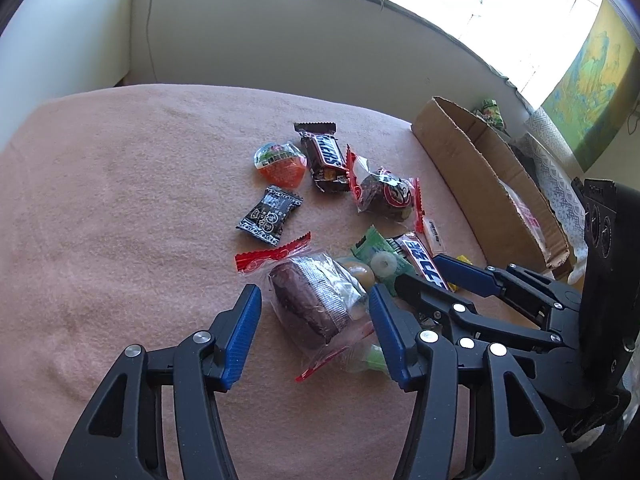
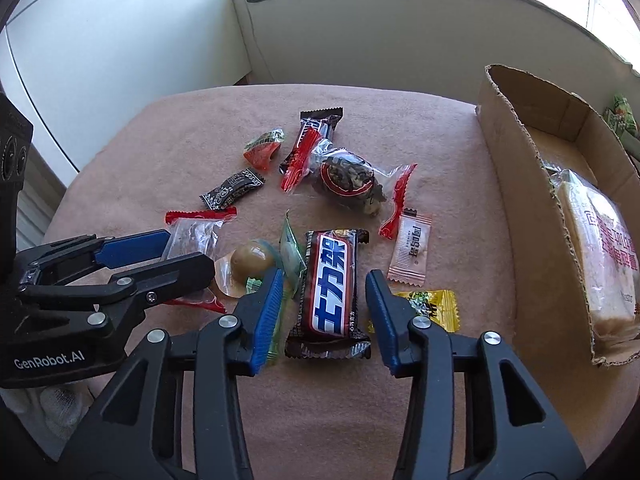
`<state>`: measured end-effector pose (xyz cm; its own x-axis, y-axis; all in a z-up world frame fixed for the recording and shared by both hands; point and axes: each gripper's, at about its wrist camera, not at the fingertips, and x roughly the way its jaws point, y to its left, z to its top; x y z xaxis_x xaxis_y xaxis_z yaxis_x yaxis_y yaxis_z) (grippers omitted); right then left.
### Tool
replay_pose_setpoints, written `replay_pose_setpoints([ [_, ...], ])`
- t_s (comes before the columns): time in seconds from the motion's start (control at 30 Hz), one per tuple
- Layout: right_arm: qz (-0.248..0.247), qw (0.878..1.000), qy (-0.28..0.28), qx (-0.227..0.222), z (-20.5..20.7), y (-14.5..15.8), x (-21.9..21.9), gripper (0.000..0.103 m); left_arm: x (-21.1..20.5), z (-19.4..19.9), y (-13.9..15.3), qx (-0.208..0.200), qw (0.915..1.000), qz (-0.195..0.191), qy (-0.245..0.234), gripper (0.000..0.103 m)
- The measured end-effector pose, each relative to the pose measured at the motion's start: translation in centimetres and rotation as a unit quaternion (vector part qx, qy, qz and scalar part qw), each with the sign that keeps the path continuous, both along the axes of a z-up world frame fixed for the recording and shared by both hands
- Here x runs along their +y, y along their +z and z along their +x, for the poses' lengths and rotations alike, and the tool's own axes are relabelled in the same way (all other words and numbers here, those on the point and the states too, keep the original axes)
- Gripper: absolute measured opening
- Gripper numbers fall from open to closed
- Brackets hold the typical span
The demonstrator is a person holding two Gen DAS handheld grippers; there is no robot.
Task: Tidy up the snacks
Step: 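Grasp the brown pastry bag with the left tool while the right tool grasps the blue chocolate bar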
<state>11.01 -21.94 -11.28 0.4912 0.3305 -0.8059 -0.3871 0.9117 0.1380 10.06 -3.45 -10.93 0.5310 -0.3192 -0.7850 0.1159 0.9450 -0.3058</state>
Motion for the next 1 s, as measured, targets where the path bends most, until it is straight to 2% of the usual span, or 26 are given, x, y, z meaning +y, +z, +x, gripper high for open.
replay_pose_setpoints([
  [0.3,-0.010,1.000,0.002,0.005,0.7,-0.9,0.1,0.035,0.3,0.5,-0.8,0.004,0.9999,-0.010,0.000,0.055],
  [0.43,-0.008,1.000,0.001,0.005,0.6,-0.9,-0.2,0.031,0.1,0.5,-0.9,0.001,0.9999,-0.010,-0.003,0.048],
  [0.5,-0.005,1.000,0.000,0.006,0.5,-0.9,-0.3,0.030,0.0,0.4,-0.8,-0.002,0.9999,-0.011,-0.005,0.042],
  [0.7,-0.001,1.000,-0.004,0.005,0.1,-0.8,-0.6,0.030,0.0,0.3,-0.7,-0.009,0.9999,-0.013,-0.005,0.035],
  [0.9,0.009,1.000,-0.012,0.001,-0.4,-0.2,-1.4,0.030,0.4,0.0,-0.5,-0.011,0.9998,-0.017,-0.002,0.034],
  [1.0,-0.004,1.000,-0.007,0.004,-0.5,-0.4,-1.3,0.030,0.5,0.0,-0.5,-0.009,0.9998,-0.019,0.000,0.034],
])
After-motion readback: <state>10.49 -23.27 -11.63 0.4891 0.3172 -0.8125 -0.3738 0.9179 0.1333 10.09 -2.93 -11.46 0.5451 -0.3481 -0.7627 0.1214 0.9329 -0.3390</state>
